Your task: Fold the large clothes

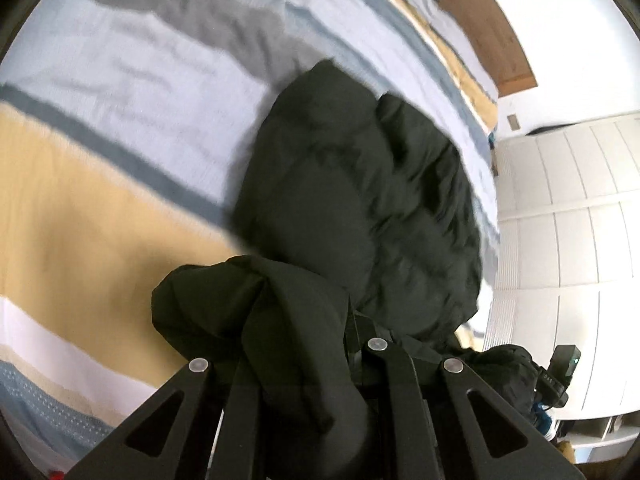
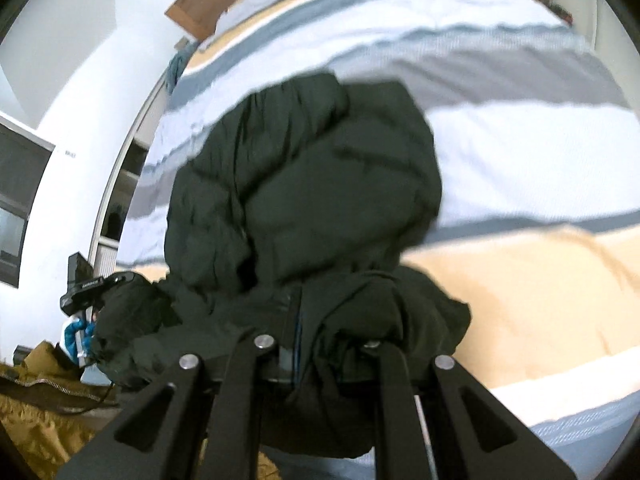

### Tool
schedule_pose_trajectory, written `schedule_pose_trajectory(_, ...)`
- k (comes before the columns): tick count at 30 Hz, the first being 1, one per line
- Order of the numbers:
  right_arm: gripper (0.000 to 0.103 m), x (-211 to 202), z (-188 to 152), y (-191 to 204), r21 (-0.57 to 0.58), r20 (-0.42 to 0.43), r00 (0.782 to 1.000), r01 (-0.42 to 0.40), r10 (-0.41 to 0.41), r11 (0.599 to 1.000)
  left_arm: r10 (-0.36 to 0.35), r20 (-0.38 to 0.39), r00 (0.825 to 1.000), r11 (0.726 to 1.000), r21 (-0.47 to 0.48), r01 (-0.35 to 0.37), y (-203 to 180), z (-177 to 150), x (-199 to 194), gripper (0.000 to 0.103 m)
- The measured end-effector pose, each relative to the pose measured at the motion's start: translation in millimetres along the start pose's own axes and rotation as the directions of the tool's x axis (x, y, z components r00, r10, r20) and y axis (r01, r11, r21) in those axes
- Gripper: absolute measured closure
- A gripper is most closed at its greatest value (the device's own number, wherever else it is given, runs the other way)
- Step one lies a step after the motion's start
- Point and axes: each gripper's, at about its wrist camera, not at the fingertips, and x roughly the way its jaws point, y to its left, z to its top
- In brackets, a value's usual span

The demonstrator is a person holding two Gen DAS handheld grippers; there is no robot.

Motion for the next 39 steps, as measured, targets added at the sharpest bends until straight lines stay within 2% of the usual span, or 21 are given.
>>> schedule_pose_trajectory(4, 0.092, -24, 26, 6, 0.003, 0.081, 0.997, 0.0, 0.0, 1.0, -0.036, 0.058, 0.998, 0.999, 0.016, 0.035, -26, 23, -14, 0.093)
schedule_pose_trajectory(9, 0.092, -47, 58, 15, 0.02, 0.18, 0.984, -0.02, 0.016, 1.0, -0.107, 0.13, 0.986, 0.994, 0.027, 0.104, -52, 56, -37, 0.093)
schedule_pose_trajectory(14, 0.092, -42, 98, 6, 0.083, 0.232, 0.972, -0.044, 0.024, 0.996, -0.129, 0.141, 0.982, 0.992, 0.005, 0.129, -65, 94, -26, 0.093)
schedule_pose_trajectory(18, 0.092, -18, 129, -9, 0.175, 0.251, 0.968, -0.073, 0.027, 0.982, -0.135, 0.141, 0.981, 0.988, -0.053, 0.143, -64, 130, 6, 0.092)
schedule_pose_trajectory(22, 0.092, 17, 160, -29, 0.263, 0.251, 0.968, -0.067, -0.001, 0.962, -0.097, 0.125, 0.987, 0.992, -0.063, 0.105, -58, 165, 40, 0.092)
schedule_pose_trajectory(28, 0.092, 78, 211, -69, 0.412, 0.242, 0.968, -0.044, -0.063, 0.91, -0.044, 0.123, 0.991, 0.993, -0.104, 0.057, -45, 222, 97, 0.091)
schedule_pose_trajectory(34, 0.09, 140, 246, -93, 0.465, 0.178, 0.972, 0.054, -0.153, 0.884, 0.021, 0.092, 0.995, 0.997, -0.081, -0.014, -40, 257, 151, 0.088)
schedule_pose_trajectory(39, 0.09, 172, 259, -105, 0.461, 0.144, 0.974, 0.089, -0.173, 0.883, 0.006, 0.068, 0.998, 0.994, -0.109, 0.001, -33, 271, 178, 0.088)
